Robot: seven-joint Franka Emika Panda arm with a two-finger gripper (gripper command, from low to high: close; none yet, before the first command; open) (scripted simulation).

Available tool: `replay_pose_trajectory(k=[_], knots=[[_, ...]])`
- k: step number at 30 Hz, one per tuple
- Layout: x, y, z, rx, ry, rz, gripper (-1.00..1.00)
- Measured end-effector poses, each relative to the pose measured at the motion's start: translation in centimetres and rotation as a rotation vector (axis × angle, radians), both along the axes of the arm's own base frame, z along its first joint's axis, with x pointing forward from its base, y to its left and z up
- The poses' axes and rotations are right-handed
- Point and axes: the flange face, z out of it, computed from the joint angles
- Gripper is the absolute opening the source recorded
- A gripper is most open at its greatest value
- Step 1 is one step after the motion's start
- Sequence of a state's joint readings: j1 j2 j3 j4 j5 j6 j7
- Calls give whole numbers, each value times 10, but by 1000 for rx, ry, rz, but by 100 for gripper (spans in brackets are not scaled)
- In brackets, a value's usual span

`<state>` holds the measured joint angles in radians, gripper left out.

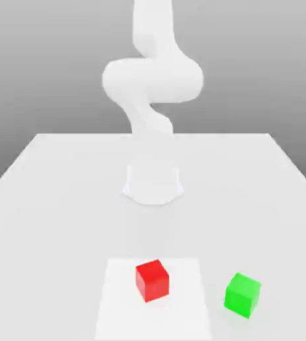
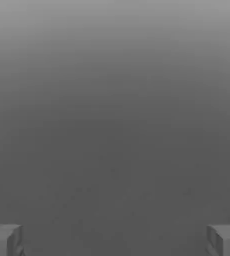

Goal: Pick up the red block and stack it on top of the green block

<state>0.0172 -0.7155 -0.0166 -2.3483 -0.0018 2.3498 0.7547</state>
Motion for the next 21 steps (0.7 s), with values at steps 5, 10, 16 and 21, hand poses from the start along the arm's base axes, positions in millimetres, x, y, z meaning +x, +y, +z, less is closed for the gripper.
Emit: replay_pose_trajectory(k=[5,10,16,21], knots=[[52,-1,-120,-48,186,92,0],[68,1,-238,-88,360,184,0],[47,2,-373,-130,567,301,0],[15,0,-459,-153,696,377,0]])
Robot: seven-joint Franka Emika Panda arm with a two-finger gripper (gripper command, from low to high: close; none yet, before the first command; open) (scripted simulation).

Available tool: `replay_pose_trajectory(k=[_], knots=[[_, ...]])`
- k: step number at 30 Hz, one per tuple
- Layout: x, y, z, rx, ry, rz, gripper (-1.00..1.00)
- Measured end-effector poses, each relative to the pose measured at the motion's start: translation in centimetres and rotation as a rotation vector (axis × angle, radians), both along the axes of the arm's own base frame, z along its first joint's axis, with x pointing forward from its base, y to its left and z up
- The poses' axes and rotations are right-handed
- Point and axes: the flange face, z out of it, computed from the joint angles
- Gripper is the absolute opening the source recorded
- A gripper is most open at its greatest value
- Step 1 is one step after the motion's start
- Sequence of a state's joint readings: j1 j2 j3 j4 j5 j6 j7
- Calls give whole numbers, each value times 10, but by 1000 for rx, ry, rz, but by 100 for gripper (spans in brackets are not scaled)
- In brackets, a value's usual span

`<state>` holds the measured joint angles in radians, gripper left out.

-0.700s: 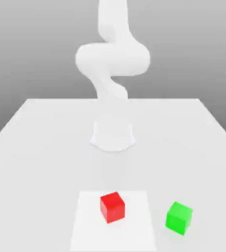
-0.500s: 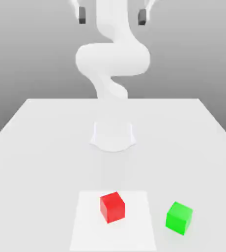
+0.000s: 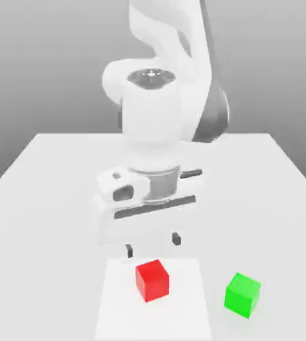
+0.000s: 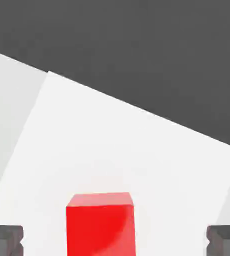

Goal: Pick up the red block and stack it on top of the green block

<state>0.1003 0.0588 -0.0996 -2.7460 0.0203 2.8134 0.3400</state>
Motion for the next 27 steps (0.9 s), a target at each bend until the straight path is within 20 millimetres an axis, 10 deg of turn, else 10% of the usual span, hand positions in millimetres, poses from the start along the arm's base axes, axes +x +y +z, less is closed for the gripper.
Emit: replay_pose_trajectory(k=[4,5,12,18,24,27], knots=[[-2,0,-42,-1,8,5,0],[-3,0,-52,-1,9,4,-100],[-3,0,-55,-1,10,4,-100],[-3,0,-2,0,10,5,-100],[14,154,37,-2,10,301,-100],[18,173,20,-2,10,323,-100]])
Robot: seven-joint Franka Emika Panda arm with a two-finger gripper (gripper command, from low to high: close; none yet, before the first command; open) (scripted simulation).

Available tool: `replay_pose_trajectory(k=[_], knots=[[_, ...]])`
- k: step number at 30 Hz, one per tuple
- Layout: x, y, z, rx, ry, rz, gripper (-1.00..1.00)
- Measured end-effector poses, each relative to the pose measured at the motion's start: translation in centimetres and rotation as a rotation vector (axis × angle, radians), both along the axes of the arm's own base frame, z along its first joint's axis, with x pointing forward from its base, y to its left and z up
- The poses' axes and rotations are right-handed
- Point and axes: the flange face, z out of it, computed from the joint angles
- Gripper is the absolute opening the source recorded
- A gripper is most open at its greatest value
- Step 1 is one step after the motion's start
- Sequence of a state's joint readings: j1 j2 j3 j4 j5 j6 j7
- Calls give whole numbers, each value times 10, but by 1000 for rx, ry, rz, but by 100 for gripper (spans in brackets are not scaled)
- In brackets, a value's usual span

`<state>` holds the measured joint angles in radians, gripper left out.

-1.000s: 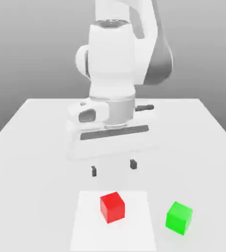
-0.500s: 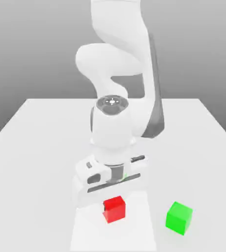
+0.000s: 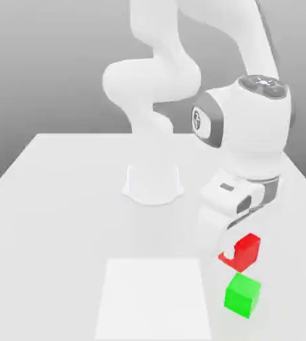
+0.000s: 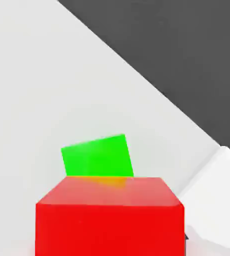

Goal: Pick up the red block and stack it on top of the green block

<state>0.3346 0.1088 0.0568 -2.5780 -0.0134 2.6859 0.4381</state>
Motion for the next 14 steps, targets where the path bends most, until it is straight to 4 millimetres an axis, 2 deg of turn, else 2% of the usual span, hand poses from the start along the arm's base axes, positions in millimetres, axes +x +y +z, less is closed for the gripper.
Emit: replay_pose_trajectory(k=[2,3,10,14], knots=[[1,1,-23,0,0,-1,-100],[0,1,-34,0,0,-1,100],[0,1,-36,0,-1,-1,100],[1,1,6,0,-1,-1,100]])
